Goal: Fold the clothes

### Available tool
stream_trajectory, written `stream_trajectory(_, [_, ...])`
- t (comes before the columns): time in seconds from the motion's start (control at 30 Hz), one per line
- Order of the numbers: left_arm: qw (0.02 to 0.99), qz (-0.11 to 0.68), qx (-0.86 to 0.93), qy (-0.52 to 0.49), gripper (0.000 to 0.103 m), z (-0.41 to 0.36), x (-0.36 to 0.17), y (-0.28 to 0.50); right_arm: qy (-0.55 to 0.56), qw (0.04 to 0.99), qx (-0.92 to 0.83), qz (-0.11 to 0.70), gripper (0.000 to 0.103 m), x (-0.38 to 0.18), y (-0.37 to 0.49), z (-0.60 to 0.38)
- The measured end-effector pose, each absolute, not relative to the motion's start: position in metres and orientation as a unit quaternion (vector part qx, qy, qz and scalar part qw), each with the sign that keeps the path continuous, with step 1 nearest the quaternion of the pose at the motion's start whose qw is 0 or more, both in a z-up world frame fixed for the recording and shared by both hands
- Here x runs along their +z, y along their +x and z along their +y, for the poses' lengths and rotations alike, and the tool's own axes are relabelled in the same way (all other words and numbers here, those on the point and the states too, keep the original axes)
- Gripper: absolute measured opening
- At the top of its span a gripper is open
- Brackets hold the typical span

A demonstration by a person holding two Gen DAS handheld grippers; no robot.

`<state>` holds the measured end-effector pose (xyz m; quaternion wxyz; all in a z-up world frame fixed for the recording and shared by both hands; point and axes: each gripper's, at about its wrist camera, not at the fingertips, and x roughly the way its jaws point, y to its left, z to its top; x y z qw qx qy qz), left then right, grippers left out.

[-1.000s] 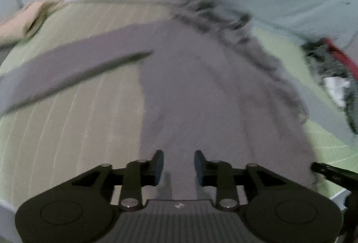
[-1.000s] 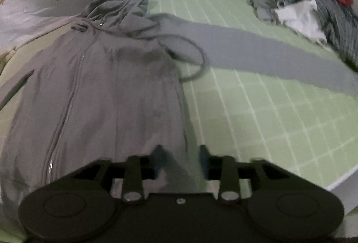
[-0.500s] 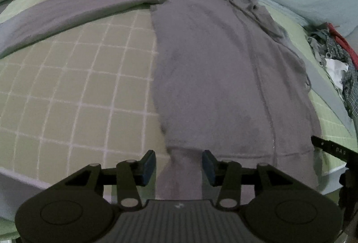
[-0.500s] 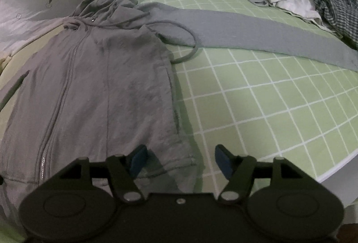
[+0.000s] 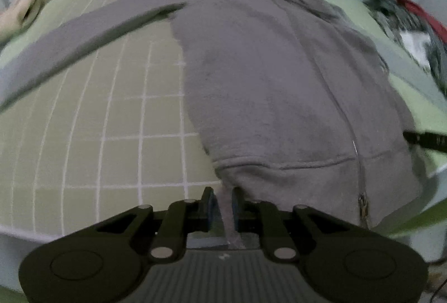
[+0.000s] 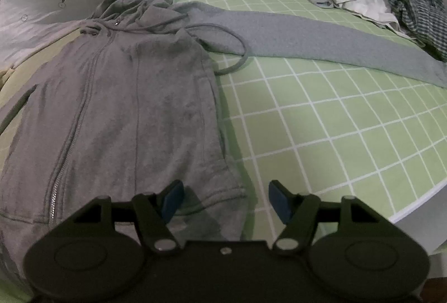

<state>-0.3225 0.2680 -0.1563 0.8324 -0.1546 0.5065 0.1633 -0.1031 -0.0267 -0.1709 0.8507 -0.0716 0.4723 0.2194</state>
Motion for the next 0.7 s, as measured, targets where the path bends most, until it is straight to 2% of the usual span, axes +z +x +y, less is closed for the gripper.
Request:
stream_trajectory(0.17, [0.839,0.501,0.158,-0.145,0.034,0.269,-0.160,-0.322,-0.072,0.853,0.217,0.470,0.069,-0.172,-0.105,-0.028])
stream_trajectory(0.3, [0.843,0.490,0.152,-0.162,0.034,0.272,-0.162,-0.323,-0.074,0.853,0.218,0.469,0.069,-0.172,-0.105,-0.028])
stream_trajectory(0.33, [0.845,0.487,0.142,-0.169,0.025,0.272,-0.163,-0.323,-0.075,0.853,0.218,0.468,0.069,-0.172,-0.105,-0.028])
stream_trajectory(0.37, [0.848,0.482,0.130,-0.178,0.004,0.272,-0.164,-0.324,-0.076,0.853,0.218,0.468,0.069,-0.172,-0.105,-0.027])
stream_trajectory(0.43, [0.845,0.474,0.138,-0.203,0.004,0.271,-0.165,-0.325,-0.078,0.852,0.220,0.468,0.069,-0.172,-0.105,-0.027])
stream_trajectory(0.7, [0.824,0.483,0.241,-0.172,0.003,0.267,-0.145,-0.350,-0.096,0.850,0.219,0.469,0.069,-0.172,-0.104,-0.023])
